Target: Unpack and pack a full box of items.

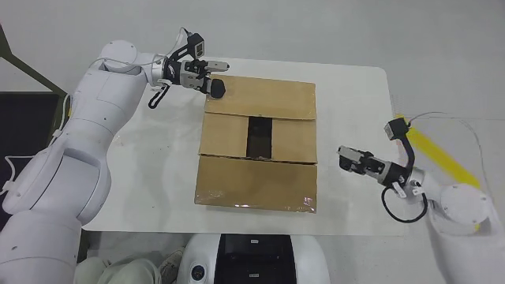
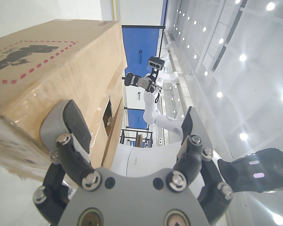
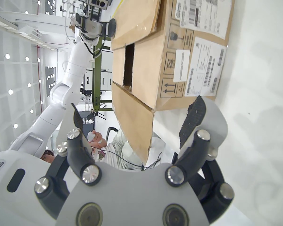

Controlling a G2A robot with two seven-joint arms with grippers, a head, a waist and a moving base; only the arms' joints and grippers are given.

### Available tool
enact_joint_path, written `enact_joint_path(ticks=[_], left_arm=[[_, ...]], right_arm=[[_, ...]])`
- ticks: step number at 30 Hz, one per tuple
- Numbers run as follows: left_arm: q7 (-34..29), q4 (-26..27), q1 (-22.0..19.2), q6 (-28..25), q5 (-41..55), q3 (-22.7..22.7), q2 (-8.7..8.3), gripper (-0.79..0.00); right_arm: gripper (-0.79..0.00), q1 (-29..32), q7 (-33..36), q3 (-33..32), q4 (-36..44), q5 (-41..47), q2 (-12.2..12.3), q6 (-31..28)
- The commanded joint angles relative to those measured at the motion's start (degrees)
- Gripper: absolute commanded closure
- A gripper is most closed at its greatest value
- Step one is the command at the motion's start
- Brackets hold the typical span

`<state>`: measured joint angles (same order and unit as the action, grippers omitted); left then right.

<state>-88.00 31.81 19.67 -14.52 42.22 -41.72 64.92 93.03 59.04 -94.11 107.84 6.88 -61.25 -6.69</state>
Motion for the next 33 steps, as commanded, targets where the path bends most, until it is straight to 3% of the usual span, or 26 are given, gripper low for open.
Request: enact_joint_path(ticks=[1,23,33], left_arm=[[0.00,0.00,0.00,0.00,0.00,0.00,0.00,-0.785],[0.00,0.00,0.00,0.00,0.00,0.00,0.00,-0.785],[0.00,0.00,0.00,0.00,0.00,0.00,0.00,-0.785]], right_arm=[[-0.785,1.00,0.30,0.57,0.50,0.45,0.03,0.44],[-0.785,2.76,2.48,10.36,-1.59,9.16,-0.06,3.25],[-0.785,1.50,5.06,10.67,0.02,16.00,0.16,2.87]])
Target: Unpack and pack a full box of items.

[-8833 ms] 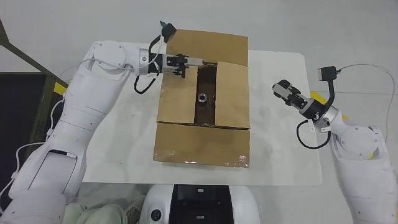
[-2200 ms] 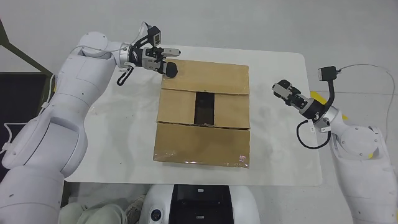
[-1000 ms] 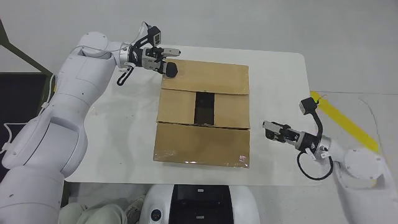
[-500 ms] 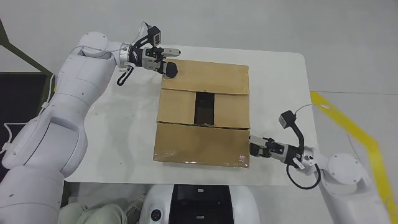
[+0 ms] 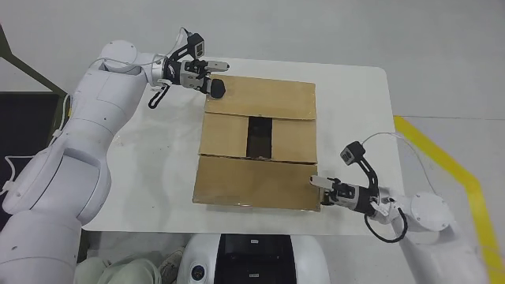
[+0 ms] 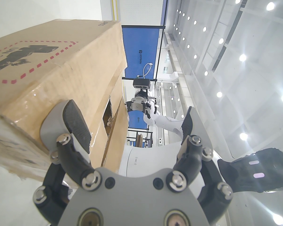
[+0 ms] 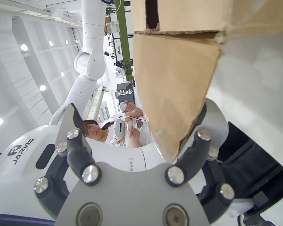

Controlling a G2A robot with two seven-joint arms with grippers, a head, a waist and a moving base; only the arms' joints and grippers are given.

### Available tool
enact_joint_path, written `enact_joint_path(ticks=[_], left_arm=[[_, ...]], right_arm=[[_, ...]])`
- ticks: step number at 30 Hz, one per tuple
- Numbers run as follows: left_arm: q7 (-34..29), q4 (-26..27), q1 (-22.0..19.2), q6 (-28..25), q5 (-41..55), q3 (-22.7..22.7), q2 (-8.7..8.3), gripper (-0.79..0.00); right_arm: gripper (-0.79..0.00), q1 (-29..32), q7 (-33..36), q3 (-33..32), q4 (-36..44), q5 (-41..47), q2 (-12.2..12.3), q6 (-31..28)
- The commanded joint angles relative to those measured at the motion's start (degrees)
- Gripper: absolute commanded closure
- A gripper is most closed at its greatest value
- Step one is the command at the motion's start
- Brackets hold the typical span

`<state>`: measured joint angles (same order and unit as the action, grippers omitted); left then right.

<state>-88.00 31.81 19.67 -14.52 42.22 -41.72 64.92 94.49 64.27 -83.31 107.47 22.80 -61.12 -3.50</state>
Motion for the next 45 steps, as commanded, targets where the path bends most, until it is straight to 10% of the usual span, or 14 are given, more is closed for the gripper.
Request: enact_joint_path(ticks=[1,45], left_arm=[[0.00,0.00,0.00,0.00,0.00,0.00,0.00,-0.785],[0.00,0.00,0.00,0.00,0.00,0.00,0.00,-0.785]], right_arm=[[-0.785,0.10,-0.30,-0.27,0.98,0.40,0.07,-0.60],[-0.785,-19.65,-15.77,6.85,-12.81,-5.72,-0.89,-8.68]])
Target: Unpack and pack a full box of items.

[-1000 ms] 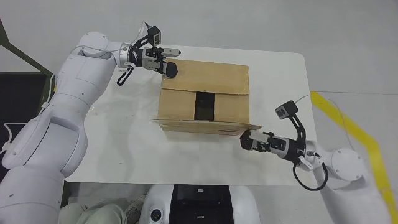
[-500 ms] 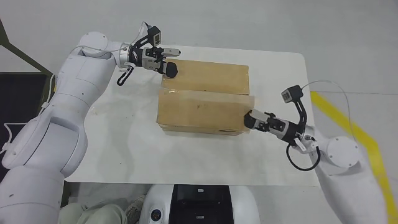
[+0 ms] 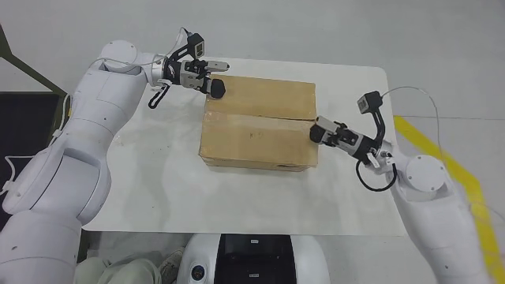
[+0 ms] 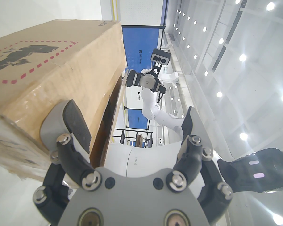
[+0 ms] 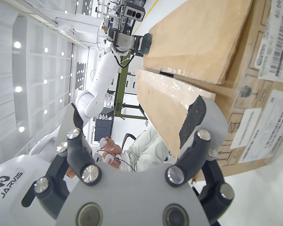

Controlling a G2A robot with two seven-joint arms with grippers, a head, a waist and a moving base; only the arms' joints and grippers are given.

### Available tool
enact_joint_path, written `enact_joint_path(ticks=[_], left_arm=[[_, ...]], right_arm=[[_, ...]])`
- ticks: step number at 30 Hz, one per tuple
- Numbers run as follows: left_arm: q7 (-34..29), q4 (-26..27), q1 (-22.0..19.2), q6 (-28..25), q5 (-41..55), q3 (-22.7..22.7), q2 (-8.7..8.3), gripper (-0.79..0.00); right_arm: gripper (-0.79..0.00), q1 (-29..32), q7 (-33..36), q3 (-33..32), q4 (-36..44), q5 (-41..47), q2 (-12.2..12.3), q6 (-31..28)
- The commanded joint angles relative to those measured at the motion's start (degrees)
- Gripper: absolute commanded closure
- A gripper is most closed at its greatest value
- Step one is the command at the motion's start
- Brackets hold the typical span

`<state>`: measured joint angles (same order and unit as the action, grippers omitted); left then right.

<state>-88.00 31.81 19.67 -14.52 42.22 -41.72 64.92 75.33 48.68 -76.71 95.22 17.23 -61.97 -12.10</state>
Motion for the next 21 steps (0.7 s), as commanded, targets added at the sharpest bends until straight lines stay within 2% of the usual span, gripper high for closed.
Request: enact_joint_path(ticks=[1,8,21], left_arm=[[0.00,0.00,0.00,0.00,0.00,0.00,0.00,-0.785],[0.00,0.00,0.00,0.00,0.00,0.00,0.00,-0.785],[0.00,0.00,0.00,0.00,0.00,0.00,0.00,-0.785]], right_arm=[[-0.785,-0.92,-0.34,0.52,-1.08,-0.27,-0.10,-0.17],[-0.785,-2.38,-1.05,1.15,-1.93,-1.12,-0.22,-1.32],[-0.785,-0.96,-1.68,-0.21,2.73,-3.44,0.20,-1.03]])
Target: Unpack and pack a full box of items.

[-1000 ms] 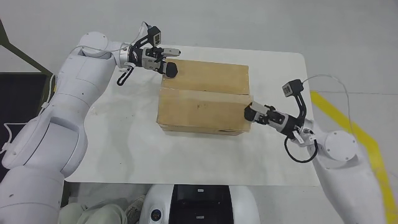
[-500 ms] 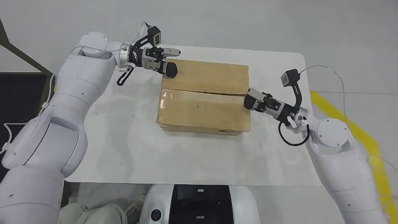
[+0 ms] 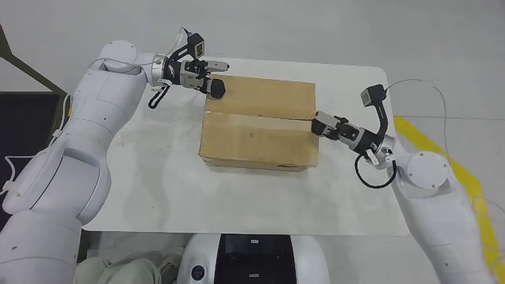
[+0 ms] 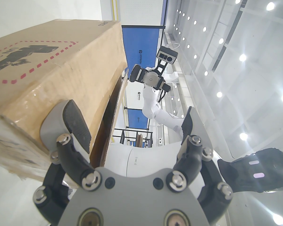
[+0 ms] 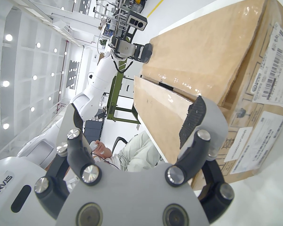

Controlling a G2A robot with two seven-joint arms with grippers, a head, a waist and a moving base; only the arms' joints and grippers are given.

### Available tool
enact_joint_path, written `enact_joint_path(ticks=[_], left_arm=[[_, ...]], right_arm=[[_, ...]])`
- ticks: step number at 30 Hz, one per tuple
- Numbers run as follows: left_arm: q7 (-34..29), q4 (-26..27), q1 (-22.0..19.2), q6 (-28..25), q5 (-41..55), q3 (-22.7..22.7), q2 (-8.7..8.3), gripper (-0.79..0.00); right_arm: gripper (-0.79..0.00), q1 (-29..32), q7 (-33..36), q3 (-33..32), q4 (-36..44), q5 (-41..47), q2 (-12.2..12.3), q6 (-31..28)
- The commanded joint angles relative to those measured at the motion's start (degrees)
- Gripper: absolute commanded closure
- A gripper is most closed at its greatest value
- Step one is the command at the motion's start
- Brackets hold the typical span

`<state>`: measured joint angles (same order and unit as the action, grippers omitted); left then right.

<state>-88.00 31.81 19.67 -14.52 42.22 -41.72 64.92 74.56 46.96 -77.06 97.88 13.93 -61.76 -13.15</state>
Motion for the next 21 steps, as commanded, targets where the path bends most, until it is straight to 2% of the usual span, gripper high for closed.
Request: enact_joint_path(ticks=[1,21], left_arm=[[0.00,0.00,0.00,0.00,0.00,0.00,0.00,-0.785],[0.00,0.00,0.00,0.00,0.00,0.00,0.00,-0.785]], right_arm=[[-0.785,-0.45,0.04,0.30,0.04,-0.42,-0.02,0.05],[-0.785,-6.28,-0.40,3.58,-8.26,1.23,-0.69,4.68]])
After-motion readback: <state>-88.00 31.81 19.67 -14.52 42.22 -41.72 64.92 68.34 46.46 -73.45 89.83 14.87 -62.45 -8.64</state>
